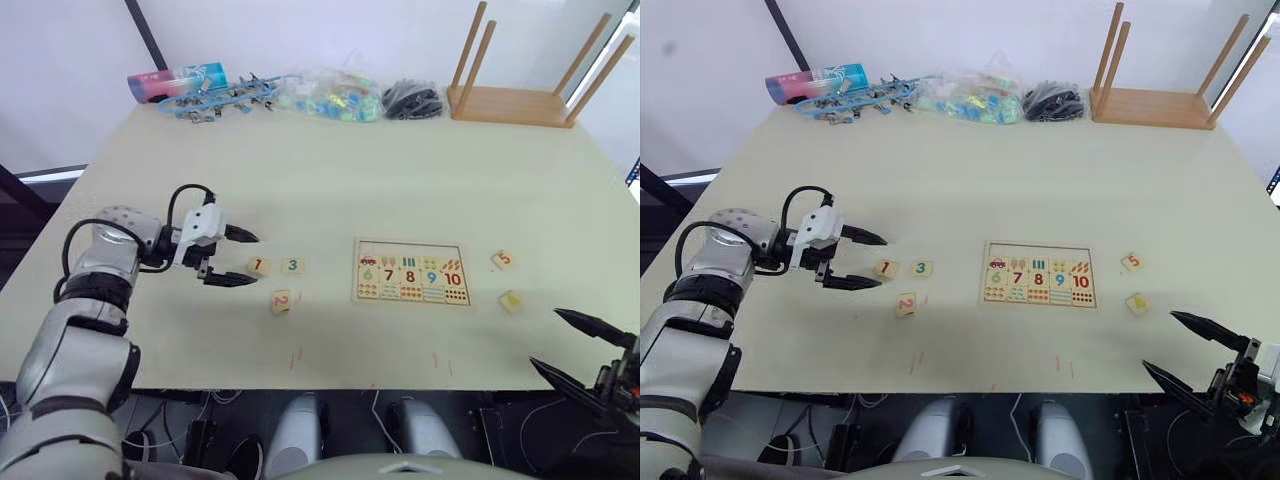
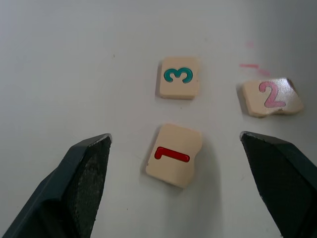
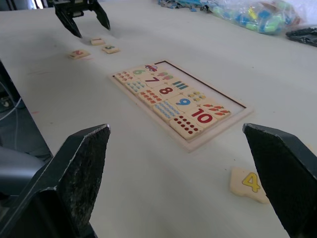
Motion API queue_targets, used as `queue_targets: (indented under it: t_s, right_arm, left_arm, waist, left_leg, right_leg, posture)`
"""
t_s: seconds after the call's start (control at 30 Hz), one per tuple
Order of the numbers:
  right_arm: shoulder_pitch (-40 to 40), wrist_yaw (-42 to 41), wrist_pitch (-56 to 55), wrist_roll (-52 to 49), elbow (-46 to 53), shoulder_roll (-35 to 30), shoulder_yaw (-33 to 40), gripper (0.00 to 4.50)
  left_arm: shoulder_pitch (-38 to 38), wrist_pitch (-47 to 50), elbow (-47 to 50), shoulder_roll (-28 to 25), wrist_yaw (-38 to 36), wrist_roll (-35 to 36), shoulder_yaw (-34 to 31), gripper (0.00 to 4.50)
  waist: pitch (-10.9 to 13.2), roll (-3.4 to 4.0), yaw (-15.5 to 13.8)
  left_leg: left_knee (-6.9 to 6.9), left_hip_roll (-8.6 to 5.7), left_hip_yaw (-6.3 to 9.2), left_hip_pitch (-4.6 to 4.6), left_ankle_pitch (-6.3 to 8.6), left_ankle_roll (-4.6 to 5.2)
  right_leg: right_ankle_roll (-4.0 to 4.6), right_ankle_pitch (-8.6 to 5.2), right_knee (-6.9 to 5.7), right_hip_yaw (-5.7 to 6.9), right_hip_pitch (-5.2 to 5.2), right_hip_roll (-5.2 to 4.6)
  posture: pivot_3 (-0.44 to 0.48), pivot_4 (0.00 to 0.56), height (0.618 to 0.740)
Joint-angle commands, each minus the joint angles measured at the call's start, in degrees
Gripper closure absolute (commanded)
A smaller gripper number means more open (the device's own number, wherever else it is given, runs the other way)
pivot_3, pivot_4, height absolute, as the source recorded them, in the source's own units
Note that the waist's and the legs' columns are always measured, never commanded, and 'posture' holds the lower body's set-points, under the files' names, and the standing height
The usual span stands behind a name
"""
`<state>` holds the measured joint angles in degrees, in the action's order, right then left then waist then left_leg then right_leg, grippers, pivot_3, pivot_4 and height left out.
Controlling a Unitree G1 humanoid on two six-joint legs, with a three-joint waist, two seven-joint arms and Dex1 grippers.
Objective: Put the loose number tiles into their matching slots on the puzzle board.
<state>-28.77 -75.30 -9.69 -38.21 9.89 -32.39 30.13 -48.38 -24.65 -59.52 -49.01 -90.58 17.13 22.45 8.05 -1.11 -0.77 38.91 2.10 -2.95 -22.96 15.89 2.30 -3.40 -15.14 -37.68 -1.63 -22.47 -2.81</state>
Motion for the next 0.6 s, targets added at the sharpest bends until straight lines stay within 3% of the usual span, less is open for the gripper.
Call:
queue_targets:
  t_s: [0.03,0.43,0.6]
  right_arm:
    - [0.23,-0.36,-0.51,-0.49,0.15,-0.43,0.24,0.00]
    - [0.73,-0.51,-1.06,-0.31,-0.35,-0.48,0.39,0.00]
    - [0.75,-0.54,-1.21,-0.43,-0.47,-0.67,0.58,0.00]
  left_arm:
    - [-3.12,-5.39,-3.23,-0.32,-1.92,0.35,5.18,0.09]
    - [-5.06,-9.54,-10.35,2.44,-1.92,-2.42,7.63,0.09]
    - [-5.20,-7.79,-11.81,2.89,-1.92,-2.63,5.59,0.09]
  waist:
    - [0.00,-0.01,0.00]
    - [0.01,-0.02,-0.02]
    - [0.00,-0.01,0.01]
  left_leg:
    - [0.00,0.00,0.00,0.00,0.00,0.00]
    - [0.02,0.01,0.01,0.00,0.00,0.00]
    - [0.02,0.01,0.01,0.03,0.00,0.00]
  right_leg:
    - [0.00,0.00,0.00,0.00,0.00,0.00]
    - [0.00,0.00,-0.02,0.00,0.00,0.00]
    - [0.00,0.00,-0.06,0.00,0.00,0.00]
  posture:
    - [0.000,0.150,0.737]
    - [0.000,0.150,0.737]
    - [0.000,0.150,0.737]
